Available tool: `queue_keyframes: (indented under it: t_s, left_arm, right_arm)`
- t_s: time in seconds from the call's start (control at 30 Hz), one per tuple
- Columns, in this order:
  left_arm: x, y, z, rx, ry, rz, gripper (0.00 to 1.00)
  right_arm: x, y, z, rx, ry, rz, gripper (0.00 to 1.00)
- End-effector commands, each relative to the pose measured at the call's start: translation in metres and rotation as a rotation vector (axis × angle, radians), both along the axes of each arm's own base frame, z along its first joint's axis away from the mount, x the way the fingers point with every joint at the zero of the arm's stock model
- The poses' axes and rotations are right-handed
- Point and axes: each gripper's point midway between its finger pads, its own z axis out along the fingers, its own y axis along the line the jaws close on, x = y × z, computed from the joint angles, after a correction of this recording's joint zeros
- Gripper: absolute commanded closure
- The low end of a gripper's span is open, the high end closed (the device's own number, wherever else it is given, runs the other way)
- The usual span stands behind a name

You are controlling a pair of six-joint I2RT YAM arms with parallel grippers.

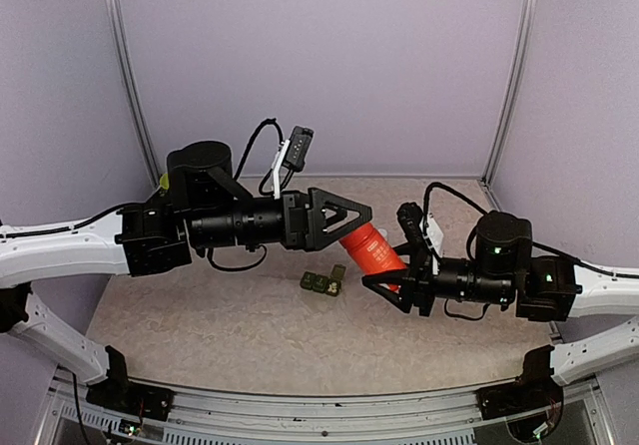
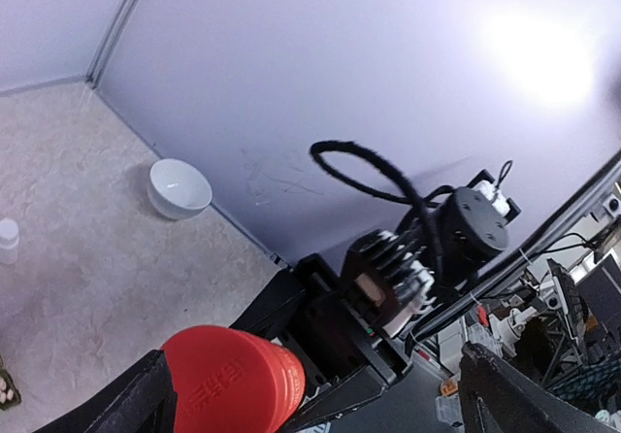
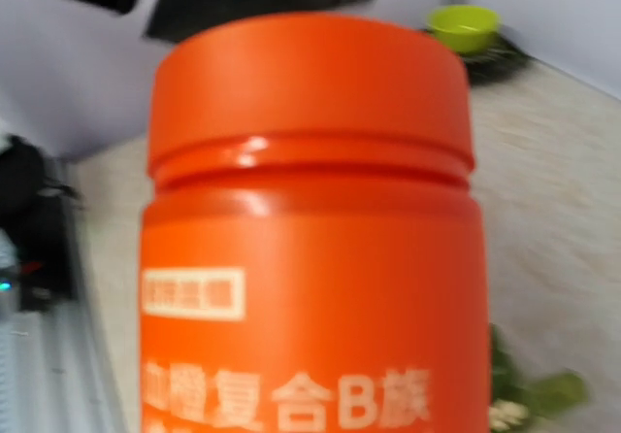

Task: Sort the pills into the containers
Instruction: Screw the lid of the pill bottle onto the pill bottle.

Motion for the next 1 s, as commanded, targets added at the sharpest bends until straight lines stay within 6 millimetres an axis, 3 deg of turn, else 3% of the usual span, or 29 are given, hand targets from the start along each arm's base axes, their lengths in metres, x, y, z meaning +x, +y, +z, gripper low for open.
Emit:
queue_keyframes:
  t_s: [0.0,0.2,0.53,0.7,0.97]
  left_arm:
    - [0.016,-0.010,-0.031,0.101,0.149,0.052,0.01]
    - [0.030,-0.013,-0.045,0.131,0.202,0.080,0.01]
    - [0.046,-0.007,-0.051,0.130,0.228,0.124,0.02]
    - [0.044,-0.010,-0.052,0.121,0.233,0.099,0.12]
    - [0.039,-0.015,-0.056,0.128,0.242,0.057,0.13]
  right_arm:
    - [0.022,-0.011,0.007,-0.075,-0.106,-0.138,1.00]
    - [0.024,-0.010,0.009,-0.099,-0.142,-0.150,1.00]
    - [0.020,-0.012,0.015,-0.087,-0.163,-0.143,1.00]
    - [0.019,-0.009,0.013,-0.095,-0.158,-0.131,1.00]
    - [0.019,-0.008,0.014,-0.093,-0.162,-0.133,1.00]
